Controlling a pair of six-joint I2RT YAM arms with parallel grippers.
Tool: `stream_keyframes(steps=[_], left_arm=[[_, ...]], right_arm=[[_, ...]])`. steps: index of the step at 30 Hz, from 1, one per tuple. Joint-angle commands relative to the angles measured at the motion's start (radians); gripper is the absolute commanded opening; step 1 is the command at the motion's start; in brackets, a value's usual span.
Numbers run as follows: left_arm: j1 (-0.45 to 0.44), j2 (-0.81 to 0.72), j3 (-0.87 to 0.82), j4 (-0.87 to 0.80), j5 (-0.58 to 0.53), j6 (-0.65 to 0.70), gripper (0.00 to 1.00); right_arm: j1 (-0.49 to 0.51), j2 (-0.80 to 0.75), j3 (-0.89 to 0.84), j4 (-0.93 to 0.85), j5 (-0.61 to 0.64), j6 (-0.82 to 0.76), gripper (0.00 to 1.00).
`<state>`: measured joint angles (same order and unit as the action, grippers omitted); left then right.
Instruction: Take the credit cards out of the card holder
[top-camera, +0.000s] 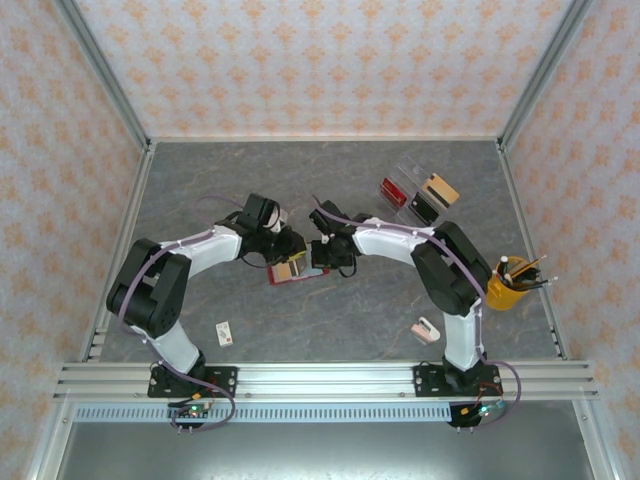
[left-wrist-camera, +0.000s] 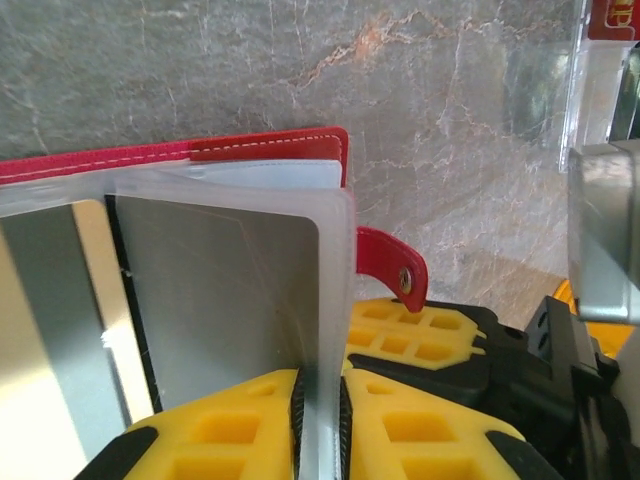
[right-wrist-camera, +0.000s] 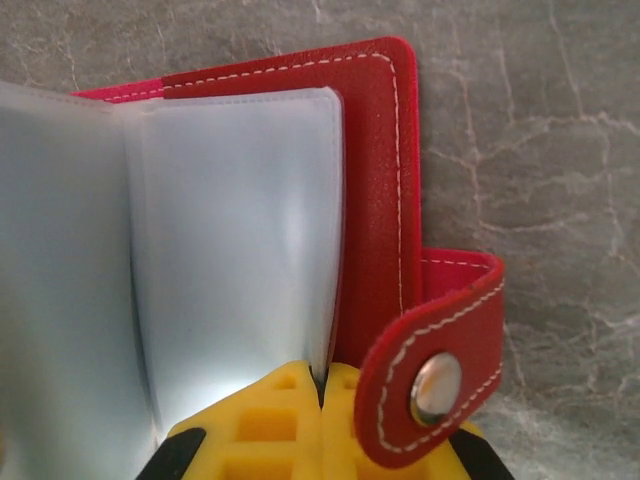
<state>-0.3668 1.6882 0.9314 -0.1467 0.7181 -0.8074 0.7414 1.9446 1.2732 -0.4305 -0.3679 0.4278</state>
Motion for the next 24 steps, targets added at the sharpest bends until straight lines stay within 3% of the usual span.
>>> stream_keyframes(steps=[1,6,12,20,24], left_arm=[[-0.002,0.011,0.029,0.024,0.012,-0.013,0.22],[0.0,-0.022,0.038,-0.025,-0.031,-0.006,0.32],[0.02,-0.078,0.015,-0.051,-0.1,-0.017,0.43],[0.022,-0.054,-0.019,0.017,-0.072,-0.06,0.45],[0.023,-0.05,-0.014,-0.013,-0.112,-0.061,0.42]], right_arm=[[-0.02,-0.063,-0.042,-0.002,0.015,0.034,0.05],[-0.036,-0.16,-0.104,0.041,0.079,0.036,0.18],[-0.036,-0.224,-0.124,0.071,0.092,0.005,0.24],[-0.001,-0.257,-0.114,0.1,0.098,-0.044,0.29],[0.01,-0.236,-0.095,0.104,0.075,-0.054,0.3]])
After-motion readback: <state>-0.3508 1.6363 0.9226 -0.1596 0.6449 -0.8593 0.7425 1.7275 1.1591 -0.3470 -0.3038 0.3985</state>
